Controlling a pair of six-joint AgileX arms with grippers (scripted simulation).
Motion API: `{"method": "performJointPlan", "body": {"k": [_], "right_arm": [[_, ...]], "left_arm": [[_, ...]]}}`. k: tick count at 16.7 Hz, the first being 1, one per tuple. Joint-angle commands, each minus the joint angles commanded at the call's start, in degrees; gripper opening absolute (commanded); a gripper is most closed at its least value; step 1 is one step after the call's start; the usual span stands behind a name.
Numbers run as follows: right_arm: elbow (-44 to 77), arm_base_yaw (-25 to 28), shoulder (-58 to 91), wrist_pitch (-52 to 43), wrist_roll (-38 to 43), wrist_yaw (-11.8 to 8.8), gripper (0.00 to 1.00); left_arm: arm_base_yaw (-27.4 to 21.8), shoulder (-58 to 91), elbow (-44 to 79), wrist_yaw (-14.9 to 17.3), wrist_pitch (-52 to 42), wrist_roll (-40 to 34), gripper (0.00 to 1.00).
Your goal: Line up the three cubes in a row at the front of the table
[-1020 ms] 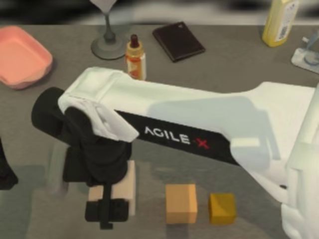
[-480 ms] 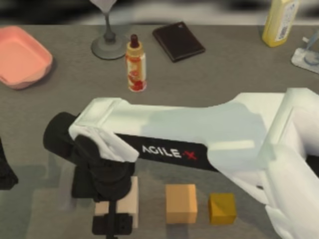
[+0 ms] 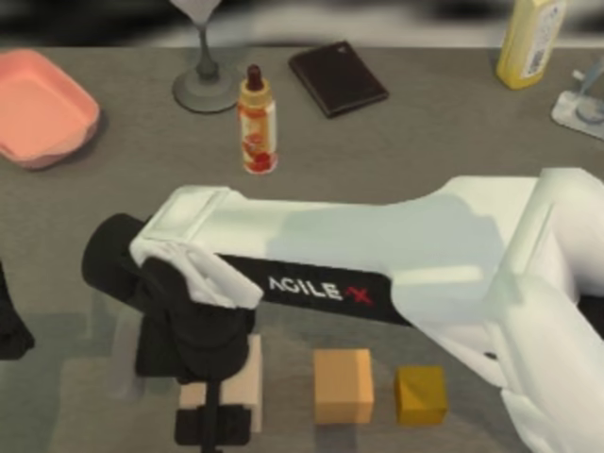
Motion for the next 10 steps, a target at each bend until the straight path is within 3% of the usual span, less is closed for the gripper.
{"method": "performJointPlan", "body": {"k": [5,10], "right_arm": [[0.00,0.00,0.00,0.00,0.00,0.00,0.98],[0.00,0.00,0.00,0.00,0.00,0.00,1.00]], "left_arm": [[0.00,0.00,0.00,0.00,0.00,0.00,1.00],[0.00,0.00,0.00,0.00,0.00,0.00,1.00]]}}
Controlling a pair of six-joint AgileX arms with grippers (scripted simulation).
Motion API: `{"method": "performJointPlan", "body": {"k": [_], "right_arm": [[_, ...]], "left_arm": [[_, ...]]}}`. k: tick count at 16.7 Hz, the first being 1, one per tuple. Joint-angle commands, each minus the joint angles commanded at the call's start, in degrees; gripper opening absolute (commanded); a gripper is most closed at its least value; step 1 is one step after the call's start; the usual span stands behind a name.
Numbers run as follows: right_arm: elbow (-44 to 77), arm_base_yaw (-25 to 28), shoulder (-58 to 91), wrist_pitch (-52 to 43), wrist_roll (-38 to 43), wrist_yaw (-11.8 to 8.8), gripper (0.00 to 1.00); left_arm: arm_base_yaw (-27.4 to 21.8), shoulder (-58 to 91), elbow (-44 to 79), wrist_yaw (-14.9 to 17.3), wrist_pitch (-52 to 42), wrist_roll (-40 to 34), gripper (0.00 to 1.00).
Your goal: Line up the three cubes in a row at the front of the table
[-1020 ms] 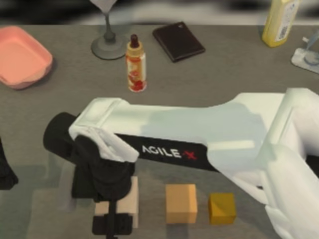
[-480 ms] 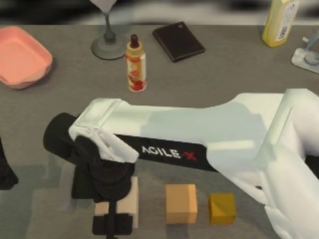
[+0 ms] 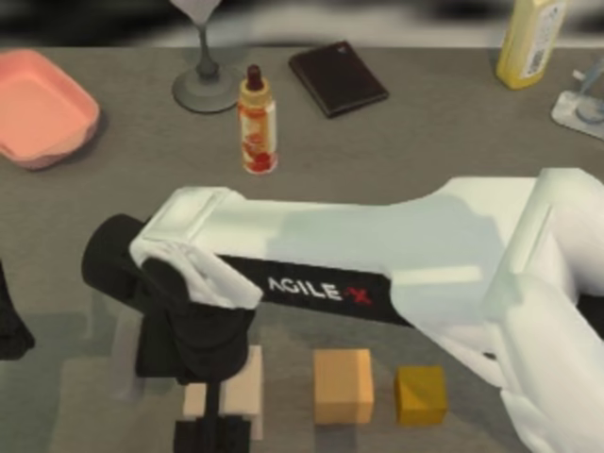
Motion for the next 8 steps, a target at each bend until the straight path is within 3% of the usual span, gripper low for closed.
{"method": "performJointPlan", "body": {"k": [8], "right_arm": [[3.89,0.28,-0.71,-4.28,-0.19,0.09,1.00]], "left_arm": [[0.00,0.00,0.00,0.00,0.00,0.00,1.00]]}}
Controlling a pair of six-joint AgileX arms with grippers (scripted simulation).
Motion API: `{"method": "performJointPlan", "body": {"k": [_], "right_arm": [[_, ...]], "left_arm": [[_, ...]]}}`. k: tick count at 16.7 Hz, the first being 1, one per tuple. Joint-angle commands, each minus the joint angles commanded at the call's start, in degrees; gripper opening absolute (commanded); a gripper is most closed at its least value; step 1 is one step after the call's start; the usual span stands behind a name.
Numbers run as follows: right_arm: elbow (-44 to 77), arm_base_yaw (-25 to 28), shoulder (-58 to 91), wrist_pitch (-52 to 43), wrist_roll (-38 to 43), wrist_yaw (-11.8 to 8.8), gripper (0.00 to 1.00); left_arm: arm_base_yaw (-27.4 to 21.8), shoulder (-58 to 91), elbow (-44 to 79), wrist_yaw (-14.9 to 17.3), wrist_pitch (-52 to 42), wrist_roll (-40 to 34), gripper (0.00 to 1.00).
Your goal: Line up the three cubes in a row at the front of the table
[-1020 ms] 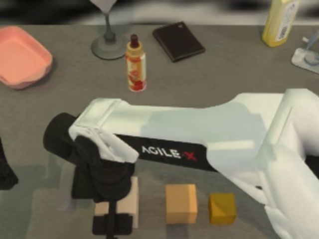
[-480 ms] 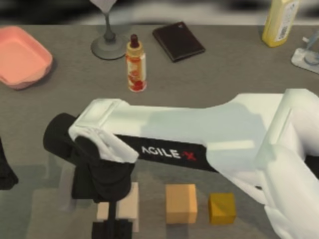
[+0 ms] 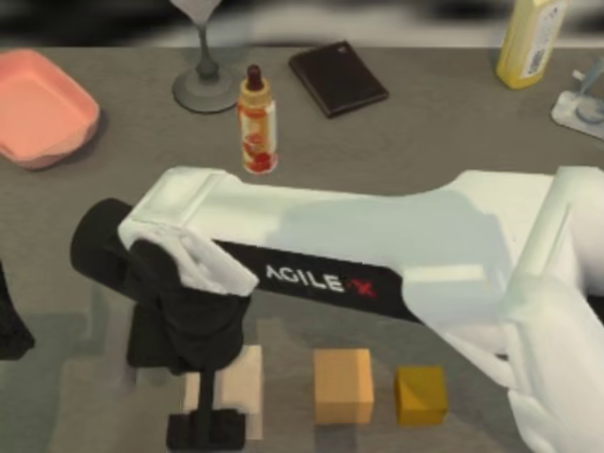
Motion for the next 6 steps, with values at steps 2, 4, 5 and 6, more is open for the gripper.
{"method": "performJointPlan", "body": {"k": [2,4,5,6], "right_arm": [[3.50,0.04,-0.79,-4.87,0.08,-0.03,1.00],[6.43,0.11,-1.51,-8.52,0.10,-0.10,1.00],[7.27,0.13,-1.79,-9.44,0.09,-0.12,1.00],[7.55,0.13,-1.91,-9.74,0.09,-0.12,1.00]], "left_arm": [[0.00,0.00,0.00,0.00,0.00,0.00,1.00],[0.00,0.00,0.00,0.00,0.00,0.00,1.00],[0.00,0.00,0.00,0.00,0.00,0.00,1.00],[0.00,0.00,0.00,0.00,0.00,0.00,1.00]]}}
